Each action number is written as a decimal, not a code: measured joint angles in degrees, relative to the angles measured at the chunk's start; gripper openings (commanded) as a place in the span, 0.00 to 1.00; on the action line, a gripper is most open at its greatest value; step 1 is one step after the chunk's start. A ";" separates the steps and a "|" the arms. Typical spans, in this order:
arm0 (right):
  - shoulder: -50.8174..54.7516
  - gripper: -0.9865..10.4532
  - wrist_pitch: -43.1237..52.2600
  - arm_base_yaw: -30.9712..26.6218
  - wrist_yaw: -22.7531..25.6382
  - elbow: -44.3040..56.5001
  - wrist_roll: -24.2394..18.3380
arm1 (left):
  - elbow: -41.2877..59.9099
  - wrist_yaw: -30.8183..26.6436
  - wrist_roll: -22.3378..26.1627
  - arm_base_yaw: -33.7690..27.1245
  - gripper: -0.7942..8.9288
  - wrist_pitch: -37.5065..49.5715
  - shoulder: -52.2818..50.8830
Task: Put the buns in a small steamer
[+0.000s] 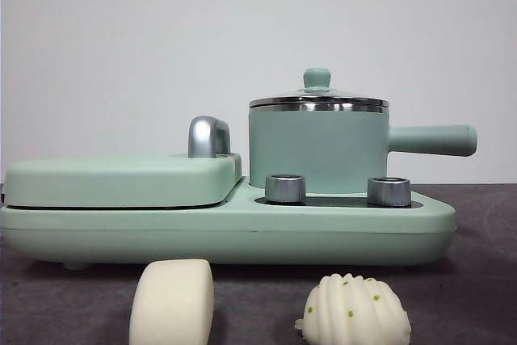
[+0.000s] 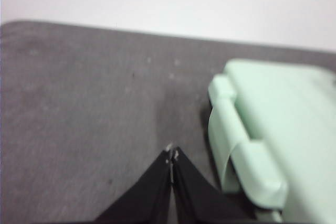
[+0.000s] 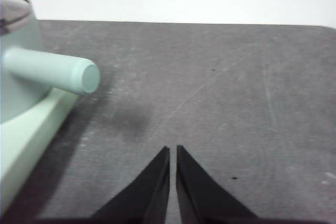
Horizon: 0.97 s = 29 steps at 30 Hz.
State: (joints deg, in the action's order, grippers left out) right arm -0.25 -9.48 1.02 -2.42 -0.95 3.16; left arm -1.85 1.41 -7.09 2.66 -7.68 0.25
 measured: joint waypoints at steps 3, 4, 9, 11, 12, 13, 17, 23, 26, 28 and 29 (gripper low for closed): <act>0.02 0.10 1.20 0.00 -2.47 -0.02 3.45 | 0.00 0.13 -2.82 0.00 0.09 0.24 0.09; 0.02 0.10 1.09 0.00 -3.41 -0.13 4.50 | -0.02 0.70 -3.67 0.00 0.09 0.22 0.20; -0.68 0.10 -4.33 0.61 -5.03 -5.31 9.05 | -1.16 4.04 -9.42 1.86 0.09 -0.28 2.43; -1.36 0.10 -5.70 0.98 -5.11 -8.57 10.25 | -2.99 4.76 -11.56 2.80 0.09 -1.01 3.98; -1.97 0.10 -6.25 1.29 -5.11 -10.54 10.95 | -4.57 5.01 -12.46 3.52 0.09 -1.64 5.05; -2.73 0.10 -6.73 1.66 -5.40 -12.39 11.80 | -6.16 5.35 -13.22 4.22 0.09 -2.10 6.19; -6.78 0.10 -9.29 2.64 -7.13 -19.23 13.57 | -12.50 8.33 -14.25 6.64 0.09 -4.20 11.76; -14.97 0.10 -15.54 3.17 -15.02 -31.41 13.55 | -24.70 14.86 -14.05 10.10 0.09 -10.25 23.12; -18.99 0.10 -19.54 3.17 -20.59 -36.63 12.20 | -31.17 17.27 -12.83 11.45 0.09 -14.27 28.59; -21.77 0.10 -22.56 3.17 -24.68 -40.00 10.69 | -35.28 19.12 -11.69 12.37 0.09 -16.33 32.15; -23.15 0.10 -24.26 3.17 -26.64 -41.66 9.62 | -37.31 20.26 -11.26 12.85 0.09 -17.35 34.01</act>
State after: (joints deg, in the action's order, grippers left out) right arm -23.40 -33.74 4.19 -29.06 -42.61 12.78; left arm -39.16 21.67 -18.35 15.51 -25.04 34.26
